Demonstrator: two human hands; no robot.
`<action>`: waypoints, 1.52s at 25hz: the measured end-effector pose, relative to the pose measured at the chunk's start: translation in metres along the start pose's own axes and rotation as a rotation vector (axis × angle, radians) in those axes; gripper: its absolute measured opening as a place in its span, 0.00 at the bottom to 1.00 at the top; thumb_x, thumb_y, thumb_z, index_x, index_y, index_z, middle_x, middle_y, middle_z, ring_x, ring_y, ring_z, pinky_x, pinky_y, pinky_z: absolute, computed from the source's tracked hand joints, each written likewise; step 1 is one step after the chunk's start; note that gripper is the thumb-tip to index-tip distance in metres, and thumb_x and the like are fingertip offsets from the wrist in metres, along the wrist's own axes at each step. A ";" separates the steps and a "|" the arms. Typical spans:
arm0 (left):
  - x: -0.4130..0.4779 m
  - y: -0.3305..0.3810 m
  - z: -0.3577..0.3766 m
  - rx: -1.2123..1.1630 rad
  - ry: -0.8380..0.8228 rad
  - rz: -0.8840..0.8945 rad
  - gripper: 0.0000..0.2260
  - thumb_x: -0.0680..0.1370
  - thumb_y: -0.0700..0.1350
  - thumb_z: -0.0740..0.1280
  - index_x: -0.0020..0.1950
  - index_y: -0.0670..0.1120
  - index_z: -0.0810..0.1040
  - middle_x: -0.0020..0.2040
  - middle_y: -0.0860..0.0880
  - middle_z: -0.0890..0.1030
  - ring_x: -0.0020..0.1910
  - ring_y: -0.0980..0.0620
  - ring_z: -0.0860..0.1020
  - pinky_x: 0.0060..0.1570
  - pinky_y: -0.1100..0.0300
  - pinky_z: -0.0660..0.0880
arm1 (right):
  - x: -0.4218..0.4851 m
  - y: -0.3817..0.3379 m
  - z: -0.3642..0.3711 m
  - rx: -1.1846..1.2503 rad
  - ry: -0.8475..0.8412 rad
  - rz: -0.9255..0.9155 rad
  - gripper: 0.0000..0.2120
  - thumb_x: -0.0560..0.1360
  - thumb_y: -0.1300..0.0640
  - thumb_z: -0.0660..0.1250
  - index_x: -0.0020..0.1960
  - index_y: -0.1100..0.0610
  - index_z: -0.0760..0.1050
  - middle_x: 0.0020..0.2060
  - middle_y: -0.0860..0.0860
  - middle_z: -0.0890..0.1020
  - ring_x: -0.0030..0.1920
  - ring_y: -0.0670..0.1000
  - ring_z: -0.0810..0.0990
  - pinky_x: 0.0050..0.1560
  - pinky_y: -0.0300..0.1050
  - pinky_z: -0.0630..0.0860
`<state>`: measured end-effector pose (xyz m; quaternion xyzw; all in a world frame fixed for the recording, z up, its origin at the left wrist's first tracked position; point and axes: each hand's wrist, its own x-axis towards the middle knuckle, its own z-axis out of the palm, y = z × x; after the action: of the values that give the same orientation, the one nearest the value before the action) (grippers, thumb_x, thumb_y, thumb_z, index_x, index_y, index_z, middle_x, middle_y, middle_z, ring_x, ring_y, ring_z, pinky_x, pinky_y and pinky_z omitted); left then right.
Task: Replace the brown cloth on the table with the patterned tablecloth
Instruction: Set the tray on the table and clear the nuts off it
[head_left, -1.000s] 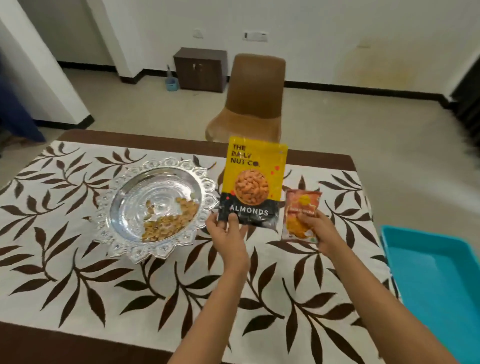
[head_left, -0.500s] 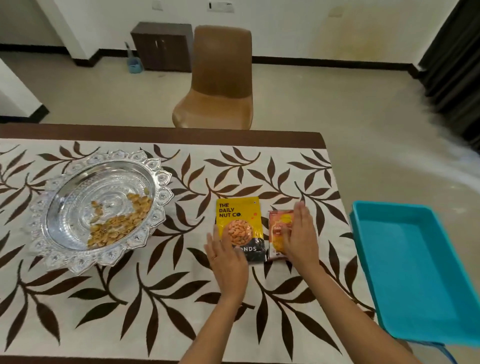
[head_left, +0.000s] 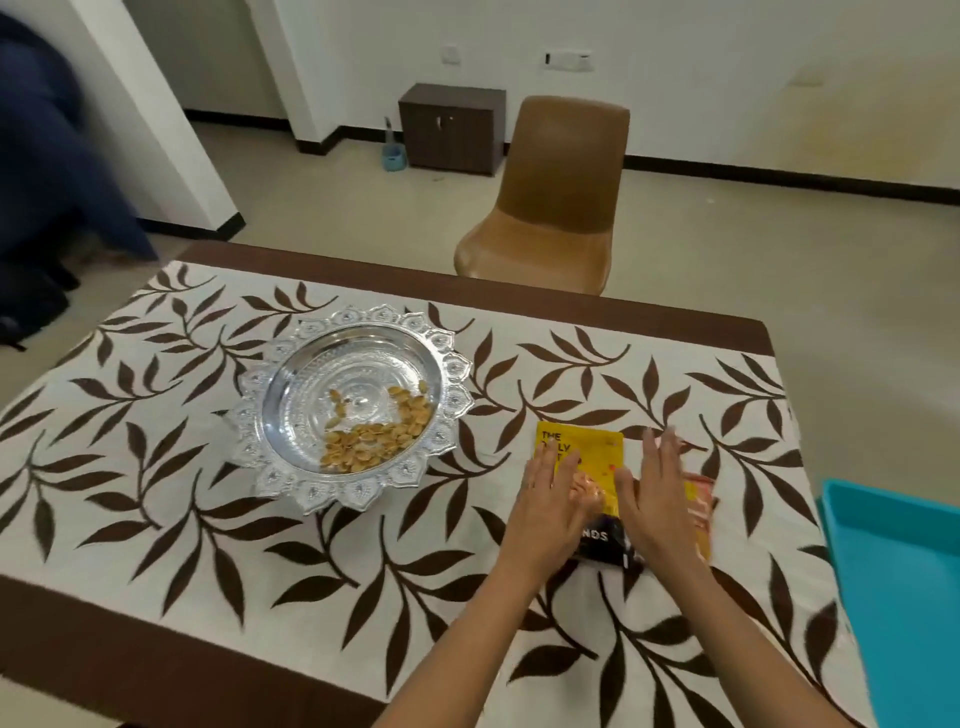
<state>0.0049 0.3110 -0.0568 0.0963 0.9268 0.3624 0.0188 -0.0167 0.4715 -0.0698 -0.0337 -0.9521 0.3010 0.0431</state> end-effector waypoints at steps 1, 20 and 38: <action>0.005 0.003 -0.023 -0.027 0.131 0.047 0.25 0.82 0.57 0.52 0.76 0.47 0.60 0.78 0.46 0.57 0.78 0.52 0.49 0.75 0.55 0.53 | 0.009 -0.037 0.000 0.139 0.041 -0.058 0.28 0.81 0.44 0.48 0.77 0.57 0.54 0.78 0.53 0.51 0.77 0.50 0.48 0.74 0.50 0.52; 0.008 -0.154 -0.203 0.458 0.265 -0.364 0.12 0.82 0.44 0.54 0.61 0.45 0.73 0.59 0.47 0.75 0.56 0.47 0.73 0.52 0.54 0.68 | 0.036 -0.277 0.124 -0.109 -0.348 -0.431 0.13 0.80 0.60 0.51 0.59 0.64 0.69 0.55 0.61 0.70 0.48 0.58 0.67 0.39 0.50 0.69; -0.009 -0.155 -0.223 -0.021 0.460 -0.395 0.12 0.80 0.36 0.54 0.61 0.44 0.71 0.58 0.45 0.73 0.53 0.49 0.73 0.51 0.53 0.76 | 0.048 -0.290 0.125 -0.242 -0.570 -0.890 0.19 0.79 0.47 0.60 0.64 0.58 0.66 0.52 0.57 0.70 0.41 0.54 0.73 0.40 0.51 0.74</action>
<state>-0.0353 0.0489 0.0027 -0.1707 0.9037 0.3738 -0.1206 -0.0880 0.1677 -0.0019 0.4511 -0.8761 0.1392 -0.0977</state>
